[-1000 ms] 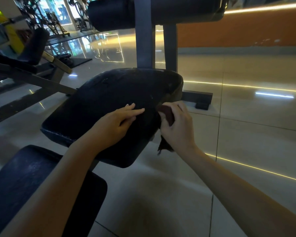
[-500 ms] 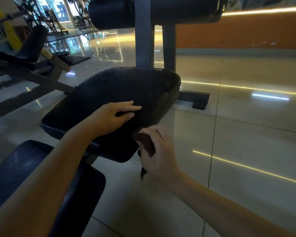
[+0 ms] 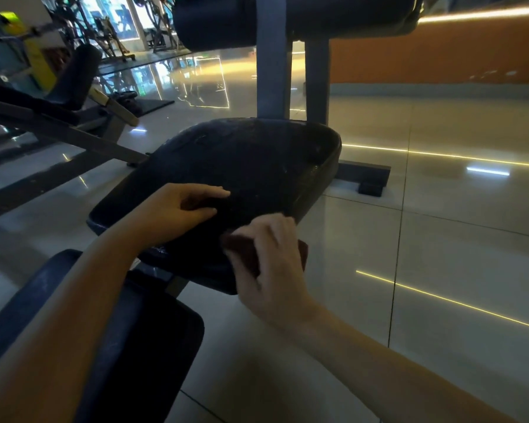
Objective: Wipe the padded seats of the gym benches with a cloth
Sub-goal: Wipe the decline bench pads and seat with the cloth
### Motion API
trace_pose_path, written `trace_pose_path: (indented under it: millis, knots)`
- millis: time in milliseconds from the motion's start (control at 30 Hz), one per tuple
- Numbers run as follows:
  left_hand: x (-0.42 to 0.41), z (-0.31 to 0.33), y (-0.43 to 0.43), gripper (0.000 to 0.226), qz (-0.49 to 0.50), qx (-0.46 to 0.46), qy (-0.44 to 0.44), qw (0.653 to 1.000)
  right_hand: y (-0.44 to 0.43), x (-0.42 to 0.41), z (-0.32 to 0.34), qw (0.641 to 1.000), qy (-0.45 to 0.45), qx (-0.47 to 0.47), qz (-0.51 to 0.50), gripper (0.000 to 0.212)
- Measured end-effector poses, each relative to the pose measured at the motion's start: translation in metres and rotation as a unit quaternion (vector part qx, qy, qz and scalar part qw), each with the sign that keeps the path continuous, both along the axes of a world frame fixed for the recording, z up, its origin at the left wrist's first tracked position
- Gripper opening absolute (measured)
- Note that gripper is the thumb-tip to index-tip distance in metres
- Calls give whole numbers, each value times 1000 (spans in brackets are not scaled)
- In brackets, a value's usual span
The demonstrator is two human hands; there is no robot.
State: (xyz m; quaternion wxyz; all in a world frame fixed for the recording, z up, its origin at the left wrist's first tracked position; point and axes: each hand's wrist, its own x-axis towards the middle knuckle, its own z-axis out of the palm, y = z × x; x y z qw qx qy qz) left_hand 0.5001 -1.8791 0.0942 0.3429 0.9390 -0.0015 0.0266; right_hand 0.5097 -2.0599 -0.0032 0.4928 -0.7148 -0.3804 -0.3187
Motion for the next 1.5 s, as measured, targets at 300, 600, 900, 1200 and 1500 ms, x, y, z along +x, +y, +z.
trace_pose_path:
  millis: [300,600,900,1200,1500]
  knots:
    - [1,3,-1,38,-15,60,38,997,-7,76,34,989,81,-66,-108,16]
    - [46,10,-46,41,-10,167,12,986,-26,169,67,947,160,-171,-219,27]
    - [82,12,-75,51,6,245,63,967,-34,228,87,901,236,-205,-302,42]
    - [73,8,-68,53,-23,216,52,975,-52,148,67,955,193,-218,-47,63]
    - [74,26,-53,52,-86,249,78,961,-50,190,66,961,117,-245,-60,35]
